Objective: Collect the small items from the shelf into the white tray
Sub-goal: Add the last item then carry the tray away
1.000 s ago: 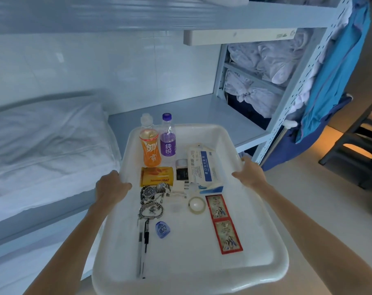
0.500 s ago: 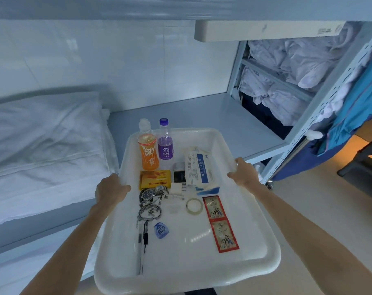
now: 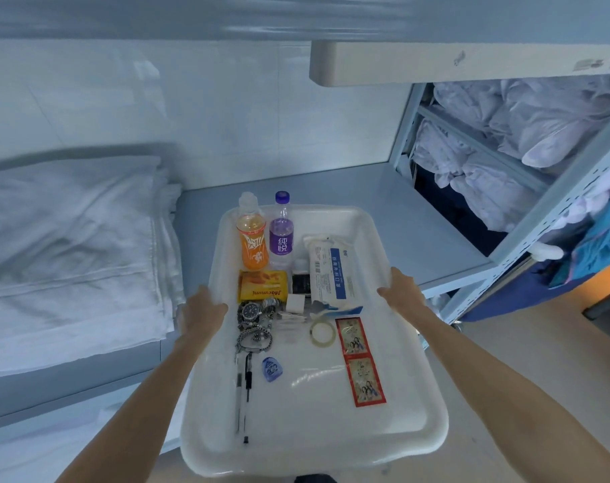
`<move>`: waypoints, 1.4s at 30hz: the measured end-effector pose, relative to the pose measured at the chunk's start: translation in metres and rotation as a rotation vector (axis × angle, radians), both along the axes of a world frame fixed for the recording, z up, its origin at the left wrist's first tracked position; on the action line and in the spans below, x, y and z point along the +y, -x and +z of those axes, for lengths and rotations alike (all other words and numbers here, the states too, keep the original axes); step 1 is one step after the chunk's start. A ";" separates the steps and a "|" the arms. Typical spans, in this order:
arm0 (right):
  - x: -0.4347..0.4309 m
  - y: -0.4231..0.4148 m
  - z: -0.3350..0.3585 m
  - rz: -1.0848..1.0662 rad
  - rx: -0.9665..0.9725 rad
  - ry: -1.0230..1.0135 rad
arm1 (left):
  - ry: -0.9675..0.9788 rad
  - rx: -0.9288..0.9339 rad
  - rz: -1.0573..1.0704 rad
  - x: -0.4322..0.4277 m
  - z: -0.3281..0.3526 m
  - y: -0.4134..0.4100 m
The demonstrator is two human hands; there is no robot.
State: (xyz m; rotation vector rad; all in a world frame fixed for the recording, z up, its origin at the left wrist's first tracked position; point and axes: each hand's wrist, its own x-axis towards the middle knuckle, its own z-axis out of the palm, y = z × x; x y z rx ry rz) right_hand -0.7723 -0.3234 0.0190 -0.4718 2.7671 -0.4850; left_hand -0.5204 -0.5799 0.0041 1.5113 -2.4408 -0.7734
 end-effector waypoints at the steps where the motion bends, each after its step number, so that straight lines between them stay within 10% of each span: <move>1: -0.002 0.007 0.000 0.000 0.007 -0.009 | 0.005 0.003 0.001 -0.001 -0.001 0.006; 13: -0.028 0.078 -0.004 0.054 -0.082 -0.061 | 0.027 0.016 0.079 -0.014 -0.015 0.073; 19: 0.004 0.046 0.002 0.410 0.106 -0.248 | 0.032 0.003 0.102 -0.026 -0.015 0.108; 24: 0.051 0.004 0.011 0.517 -0.238 0.023 | -0.002 0.020 0.099 -0.024 -0.004 0.139; 30: 0.083 -0.011 0.011 0.448 -0.220 -0.077 | 0.329 -0.009 -0.215 0.026 0.021 0.120; 35: 0.085 -0.019 0.007 0.566 -0.006 -0.175 | 0.146 0.024 -0.761 0.130 -0.001 0.042; 42: 0.091 -0.022 0.001 0.595 0.048 -0.210 | 0.296 -0.043 -0.900 0.141 -0.014 0.026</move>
